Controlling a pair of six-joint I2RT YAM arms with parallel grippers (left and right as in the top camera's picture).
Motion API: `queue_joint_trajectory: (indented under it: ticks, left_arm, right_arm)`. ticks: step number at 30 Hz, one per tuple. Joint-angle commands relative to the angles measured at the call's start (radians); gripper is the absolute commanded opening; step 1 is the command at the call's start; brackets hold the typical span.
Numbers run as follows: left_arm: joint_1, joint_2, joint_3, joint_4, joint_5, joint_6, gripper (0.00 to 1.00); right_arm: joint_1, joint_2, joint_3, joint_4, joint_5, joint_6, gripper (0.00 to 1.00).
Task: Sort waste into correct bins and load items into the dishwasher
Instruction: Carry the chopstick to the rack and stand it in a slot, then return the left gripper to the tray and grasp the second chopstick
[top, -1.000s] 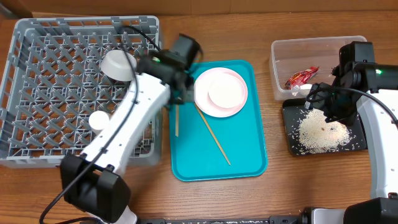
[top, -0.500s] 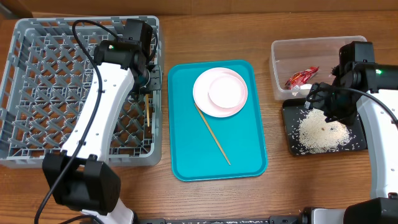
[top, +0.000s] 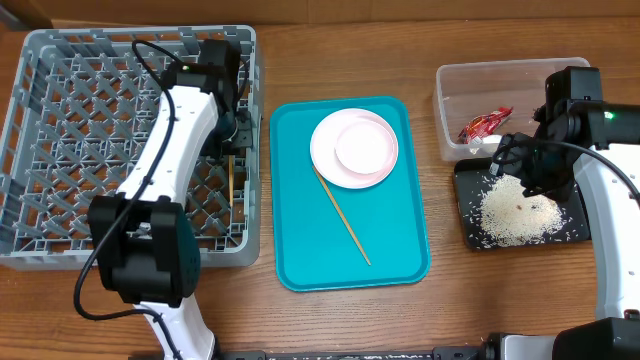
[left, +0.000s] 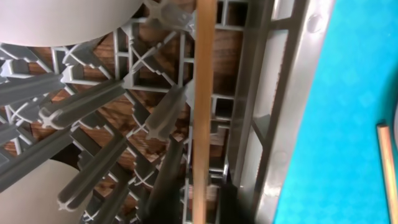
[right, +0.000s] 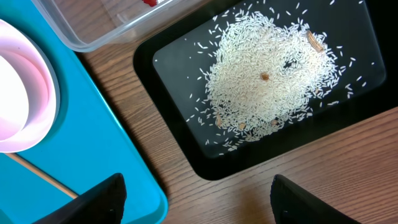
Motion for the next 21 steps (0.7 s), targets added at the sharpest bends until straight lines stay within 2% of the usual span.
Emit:
queue_joint_trajectory:
  ticks: [1, 6, 15, 17, 19, 21]
  left_arm:
    - [0.000, 0.013, -0.010, 0.000, 0.003, 0.019, 0.53]
    - [0.000, -0.001, 0.000, -0.015, 0.028, 0.018, 0.54]
    - [-0.050, -0.142, 0.032, -0.011, 0.246, -0.001, 0.58]
    - [-0.087, -0.159, 0.032, -0.011, 0.288, -0.031, 0.59]
    - [-0.154, -0.160, 0.030, -0.016, 0.317, -0.127, 0.62]
    - [-0.215, -0.160, 0.016, -0.011, 0.311, -0.248, 0.70]
  right_arm:
    - [-0.005, -0.008, 0.011, 0.005, 0.010, -0.003, 0.76]
    - [-0.005, -0.008, 0.011, 0.005, 0.010, -0.003, 0.76]
    - [-0.005, -0.008, 0.011, 0.005, 0.010, -0.003, 0.76]
    - [-0.005, -0.008, 0.011, 0.005, 0.010, -0.003, 0.76]
    - [-0.005, -0.008, 0.011, 0.005, 0.010, -0.003, 0.76]
    - [-0.005, -0.008, 0.011, 0.005, 0.010, -0.003, 0.76]
